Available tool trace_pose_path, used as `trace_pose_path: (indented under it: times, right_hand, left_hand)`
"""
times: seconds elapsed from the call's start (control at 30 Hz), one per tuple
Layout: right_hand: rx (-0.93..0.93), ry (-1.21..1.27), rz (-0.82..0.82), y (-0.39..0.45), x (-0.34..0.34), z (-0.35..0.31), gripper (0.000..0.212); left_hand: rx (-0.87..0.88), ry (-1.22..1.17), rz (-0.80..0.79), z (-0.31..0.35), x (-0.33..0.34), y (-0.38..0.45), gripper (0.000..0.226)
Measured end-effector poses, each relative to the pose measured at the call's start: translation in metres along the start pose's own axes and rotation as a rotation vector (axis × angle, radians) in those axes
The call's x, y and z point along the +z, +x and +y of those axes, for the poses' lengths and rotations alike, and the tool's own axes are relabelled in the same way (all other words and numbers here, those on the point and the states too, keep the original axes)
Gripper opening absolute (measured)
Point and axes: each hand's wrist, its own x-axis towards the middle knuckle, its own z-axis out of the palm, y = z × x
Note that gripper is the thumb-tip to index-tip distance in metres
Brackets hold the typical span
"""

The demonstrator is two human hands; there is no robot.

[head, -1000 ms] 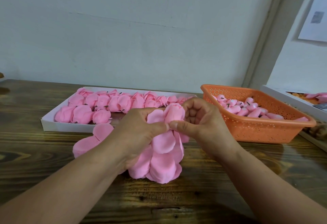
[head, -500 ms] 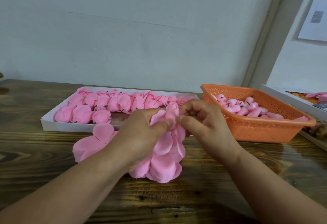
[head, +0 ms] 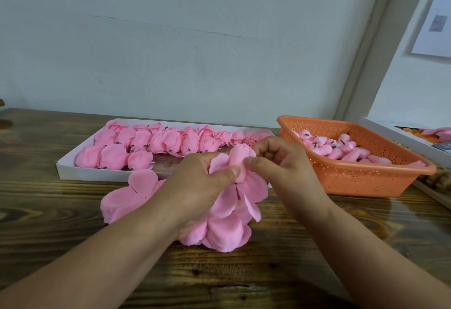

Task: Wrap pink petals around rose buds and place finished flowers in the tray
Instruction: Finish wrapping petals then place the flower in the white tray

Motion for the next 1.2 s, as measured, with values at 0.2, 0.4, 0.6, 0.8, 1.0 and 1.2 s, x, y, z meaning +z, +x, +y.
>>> trace_pose_path:
  times: [0.2, 0.4, 0.6, 0.8, 1.0, 1.2]
  right_hand:
    - [-0.032, -0.031, 0.025, 0.000, 0.003, 0.000, 0.027]
    - [-0.082, -0.086, 0.002, -0.003, 0.006, -0.001, 0.017]
    - [0.143, 0.190, -0.134, 0.003, -0.003, 0.000, 0.017]
    - [0.145, 0.131, -0.078, 0.004, -0.003, 0.000, 0.018]
    - [0.140, 0.093, 0.023, 0.002, 0.002, 0.002, 0.020]
    - [0.042, -0.094, -0.065, -0.001, 0.005, -0.005, 0.021]
  left_hand:
    - [0.004, 0.047, 0.015, 0.000, 0.002, -0.001, 0.019]
    - [-0.003, 0.108, 0.063, 0.001, 0.001, 0.000, 0.022]
    - [-0.022, 0.173, 0.014, 0.003, -0.001, -0.001, 0.014]
    - [-0.112, 0.044, 0.028, 0.004, -0.004, 0.002, 0.017]
    - [-0.177, 0.038, 0.170, -0.005, -0.004, 0.012, 0.027]
    - [-0.160, 0.121, 0.261, -0.013, -0.005, 0.018, 0.036]
